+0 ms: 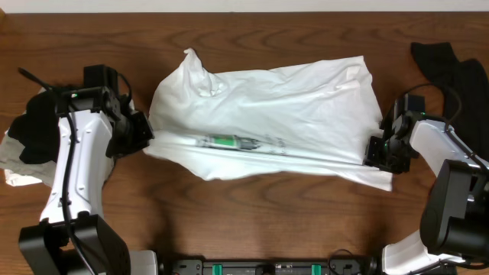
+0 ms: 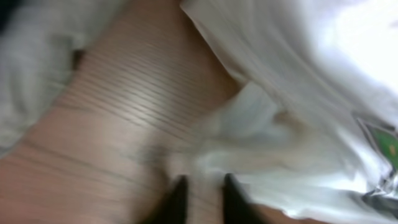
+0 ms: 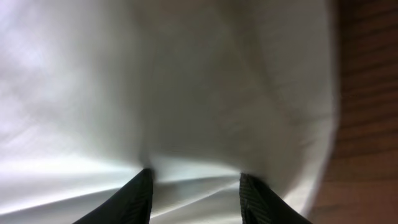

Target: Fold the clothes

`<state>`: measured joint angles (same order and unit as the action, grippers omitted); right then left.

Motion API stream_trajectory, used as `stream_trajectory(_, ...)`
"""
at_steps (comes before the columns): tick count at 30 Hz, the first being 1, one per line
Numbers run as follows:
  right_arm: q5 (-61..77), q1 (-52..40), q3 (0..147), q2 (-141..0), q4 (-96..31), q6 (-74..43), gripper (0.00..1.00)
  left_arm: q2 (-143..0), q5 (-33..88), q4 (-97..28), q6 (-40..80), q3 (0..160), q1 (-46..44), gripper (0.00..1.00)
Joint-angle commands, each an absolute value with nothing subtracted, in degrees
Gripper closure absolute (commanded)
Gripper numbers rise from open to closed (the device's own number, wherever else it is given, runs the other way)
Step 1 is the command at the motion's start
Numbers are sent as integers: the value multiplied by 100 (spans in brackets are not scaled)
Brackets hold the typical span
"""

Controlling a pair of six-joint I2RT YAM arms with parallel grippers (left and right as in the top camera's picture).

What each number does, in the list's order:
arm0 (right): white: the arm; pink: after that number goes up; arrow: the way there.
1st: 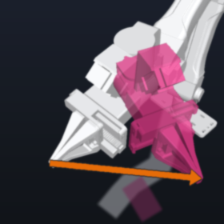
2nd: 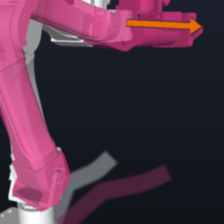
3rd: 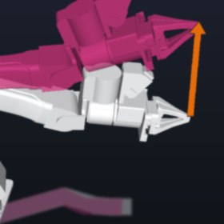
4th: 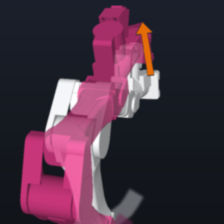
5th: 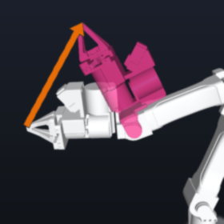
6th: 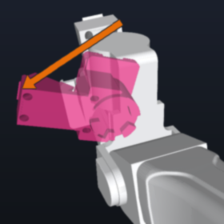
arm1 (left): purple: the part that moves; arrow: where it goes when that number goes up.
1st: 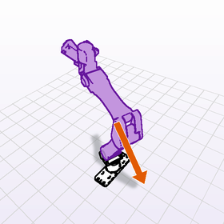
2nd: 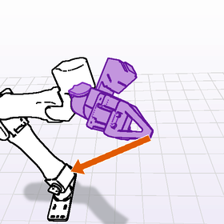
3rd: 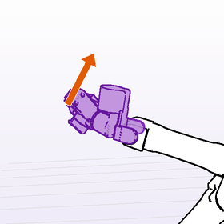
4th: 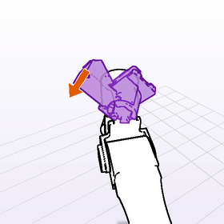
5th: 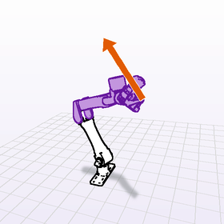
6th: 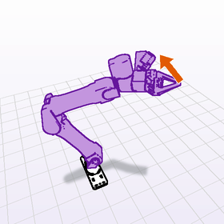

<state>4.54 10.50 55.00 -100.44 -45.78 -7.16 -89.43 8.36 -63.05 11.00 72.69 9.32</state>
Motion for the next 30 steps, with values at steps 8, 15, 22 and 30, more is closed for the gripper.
stream_trajectory(8,325,1166,5349,-10151,-4204,-768,56,-8927,779,-6390,1160,7297,1052,55)
stream_trajectory(15,508,1166,5349,-10151,-3828,-768,55,-8927,2187,-6866,681,7297,587,59)
stream_trajectory(22,784,1160,5349,-10151,-3789,-690,55,-8927,2036,-6709,550,7242,-532,59)
stream_trajectory(30,2012,1155,5577,-10110,-3310,-353,53,-9083,1468,-5229,751,6595,-972,59)
